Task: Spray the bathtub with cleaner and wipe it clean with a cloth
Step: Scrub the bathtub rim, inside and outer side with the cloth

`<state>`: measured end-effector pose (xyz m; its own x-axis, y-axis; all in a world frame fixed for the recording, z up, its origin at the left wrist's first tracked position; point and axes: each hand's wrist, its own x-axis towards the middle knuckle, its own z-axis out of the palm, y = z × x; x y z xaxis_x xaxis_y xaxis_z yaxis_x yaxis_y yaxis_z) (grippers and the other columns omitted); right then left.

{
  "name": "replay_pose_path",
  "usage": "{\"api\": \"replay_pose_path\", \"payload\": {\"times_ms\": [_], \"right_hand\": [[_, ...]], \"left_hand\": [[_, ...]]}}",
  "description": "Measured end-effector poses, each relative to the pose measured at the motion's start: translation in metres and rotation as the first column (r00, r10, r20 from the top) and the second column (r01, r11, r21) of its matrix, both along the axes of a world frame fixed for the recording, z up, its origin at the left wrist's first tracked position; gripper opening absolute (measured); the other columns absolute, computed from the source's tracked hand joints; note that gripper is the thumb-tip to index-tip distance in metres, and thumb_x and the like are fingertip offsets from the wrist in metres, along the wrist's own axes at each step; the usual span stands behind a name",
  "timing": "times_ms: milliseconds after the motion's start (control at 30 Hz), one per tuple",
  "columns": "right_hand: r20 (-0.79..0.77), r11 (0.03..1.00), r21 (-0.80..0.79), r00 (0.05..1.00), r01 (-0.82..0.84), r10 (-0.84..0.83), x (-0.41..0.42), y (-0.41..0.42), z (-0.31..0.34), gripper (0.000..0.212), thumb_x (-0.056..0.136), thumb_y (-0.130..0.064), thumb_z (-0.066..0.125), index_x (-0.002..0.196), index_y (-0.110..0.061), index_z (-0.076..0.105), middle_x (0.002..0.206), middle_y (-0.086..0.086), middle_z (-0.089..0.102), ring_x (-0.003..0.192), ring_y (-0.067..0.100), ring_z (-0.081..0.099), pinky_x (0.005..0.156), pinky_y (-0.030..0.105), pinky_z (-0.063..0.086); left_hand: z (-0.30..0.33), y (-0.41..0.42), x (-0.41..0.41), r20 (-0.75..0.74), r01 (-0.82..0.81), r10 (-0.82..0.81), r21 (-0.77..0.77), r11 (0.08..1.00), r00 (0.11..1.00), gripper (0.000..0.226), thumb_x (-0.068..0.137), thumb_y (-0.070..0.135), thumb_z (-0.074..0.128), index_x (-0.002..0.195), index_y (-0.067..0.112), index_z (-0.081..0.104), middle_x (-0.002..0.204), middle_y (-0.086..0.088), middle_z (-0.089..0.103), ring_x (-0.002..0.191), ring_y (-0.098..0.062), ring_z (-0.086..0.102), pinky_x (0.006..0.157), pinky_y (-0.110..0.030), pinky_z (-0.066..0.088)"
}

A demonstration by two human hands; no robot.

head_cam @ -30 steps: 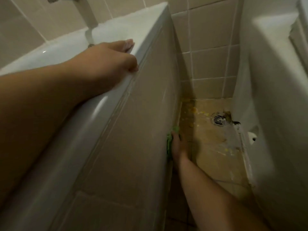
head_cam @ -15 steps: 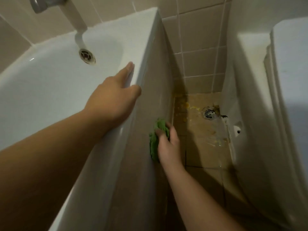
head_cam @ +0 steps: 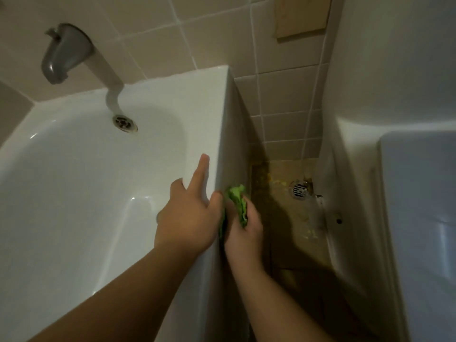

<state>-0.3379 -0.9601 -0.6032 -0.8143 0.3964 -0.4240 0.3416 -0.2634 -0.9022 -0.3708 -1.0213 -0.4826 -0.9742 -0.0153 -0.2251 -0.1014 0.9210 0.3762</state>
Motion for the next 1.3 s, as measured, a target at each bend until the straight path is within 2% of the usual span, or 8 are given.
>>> {"api": "replay_pose_path", "payload": {"times_ms": [333, 467, 600, 833, 933, 1067, 1200, 1300], "right_hand": [[0.086, 0.996, -0.086, 0.996, 0.030, -0.023, -0.068, 0.023, -0.004, 0.044, 0.097, -0.057, 0.059, 0.140, -0.048, 0.054, 0.144, -0.015, 0.052, 0.133, 0.011, 0.049, 0.113, 0.040, 0.043], [0.031, 0.995, -0.098, 0.999, 0.026, -0.024, -0.060, 0.024, 0.013, 0.026, 0.100, -0.046, 0.060, 0.122, -0.057, 0.055, 0.137, -0.024, 0.053, 0.124, -0.006, 0.049, 0.110, 0.026, 0.041], [-0.076, 0.999, 0.000, 0.996, 0.043, -0.042, -0.122, 0.040, 0.020, 0.042, 0.089, -0.066, 0.055, 0.130, -0.057, 0.056, 0.137, -0.023, 0.055, 0.128, -0.001, 0.052, 0.112, 0.035, 0.044], [0.015, 0.999, -0.034, 1.000, 0.023, -0.023, -0.134, 0.046, 0.001, 0.044, 0.095, -0.058, 0.058, 0.137, -0.043, 0.060, 0.142, -0.017, 0.053, 0.132, 0.005, 0.050, 0.116, 0.042, 0.042], [-0.040, 0.997, -0.070, 0.999, 0.019, -0.022, -0.114, 0.044, 0.012, 0.032, 0.101, -0.037, 0.062, 0.131, -0.045, 0.060, 0.139, -0.021, 0.056, 0.128, -0.004, 0.052, 0.114, 0.032, 0.044], [-0.162, 0.999, -0.042, 0.987, -0.029, 0.022, -0.139, 0.053, 0.031, 0.029, 0.102, -0.041, 0.058, 0.127, -0.055, 0.058, 0.138, -0.027, 0.054, 0.126, -0.009, 0.052, 0.104, 0.019, 0.046], [-0.106, 1.000, 0.010, 0.994, 0.011, -0.010, -0.168, 0.058, 0.007, 0.045, 0.092, -0.066, 0.053, 0.135, -0.052, 0.054, 0.142, -0.022, 0.053, 0.131, 0.003, 0.051, 0.111, 0.038, 0.046], [0.002, 0.999, -0.047, 1.000, 0.020, -0.020, -0.153, 0.053, -0.008, 0.036, 0.098, -0.054, 0.058, 0.132, -0.044, 0.062, 0.142, -0.017, 0.053, 0.132, 0.006, 0.051, 0.115, 0.038, 0.043]], "left_hand": [[-0.003, 0.014, -0.080, 0.006, -0.005, 0.005, 0.030, 1.000, 1.000, 0.062, 0.097, 0.069, 0.028, 0.148, 0.071, -0.009, 0.163, -0.009, 0.030, 0.129, -0.029, 0.054, 0.105, -0.050, 0.047], [-0.001, 0.021, -0.101, 0.024, -0.005, 0.005, 0.018, 1.000, 1.000, 0.064, 0.100, 0.066, 0.032, 0.149, 0.070, -0.010, 0.170, -0.007, 0.014, 0.133, -0.030, 0.053, 0.106, -0.050, 0.045], [0.000, 0.026, -0.116, 0.032, -0.016, 0.016, 0.022, 1.000, 0.999, 0.068, 0.101, 0.063, 0.037, 0.152, 0.065, -0.009, 0.173, -0.003, -0.003, 0.136, -0.028, 0.052, 0.107, -0.041, 0.043], [-0.006, 0.028, -0.139, -0.025, 0.004, -0.003, 0.045, 0.999, 1.000, 0.073, 0.098, 0.065, 0.043, 0.154, 0.063, -0.004, 0.170, 0.005, -0.021, 0.150, -0.032, 0.036, 0.106, -0.036, 0.042], [-0.006, 0.026, -0.144, -0.038, 0.025, -0.024, 0.031, 0.999, 0.999, 0.074, 0.097, 0.066, 0.041, 0.154, 0.063, -0.005, 0.169, 0.007, -0.024, 0.155, -0.033, 0.024, 0.110, -0.039, 0.041], [-0.009, 0.028, -0.151, -0.053, 0.048, -0.047, 0.014, 0.999, 0.997, 0.075, 0.092, 0.069, 0.036, 0.155, 0.061, -0.006, 0.169, 0.008, -0.025, 0.159, -0.025, -0.001, 0.116, -0.041, 0.033], [-0.011, 0.028, -0.157, -0.066, 0.079, -0.078, 0.005, 0.997, 0.995, 0.075, 0.097, 0.062, 0.041, 0.157, 0.059, -0.004, 0.168, 0.009, -0.026, 0.157, -0.019, -0.018, 0.121, -0.039, 0.014], [-0.011, 0.028, -0.166, -0.053, 0.097, -0.097, -0.004, 0.995, 0.994, 0.076, 0.096, 0.064, 0.042, 0.157, 0.059, -0.004, 0.168, 0.012, -0.025, 0.155, -0.020, -0.025, 0.122, -0.040, 0.006]]}}
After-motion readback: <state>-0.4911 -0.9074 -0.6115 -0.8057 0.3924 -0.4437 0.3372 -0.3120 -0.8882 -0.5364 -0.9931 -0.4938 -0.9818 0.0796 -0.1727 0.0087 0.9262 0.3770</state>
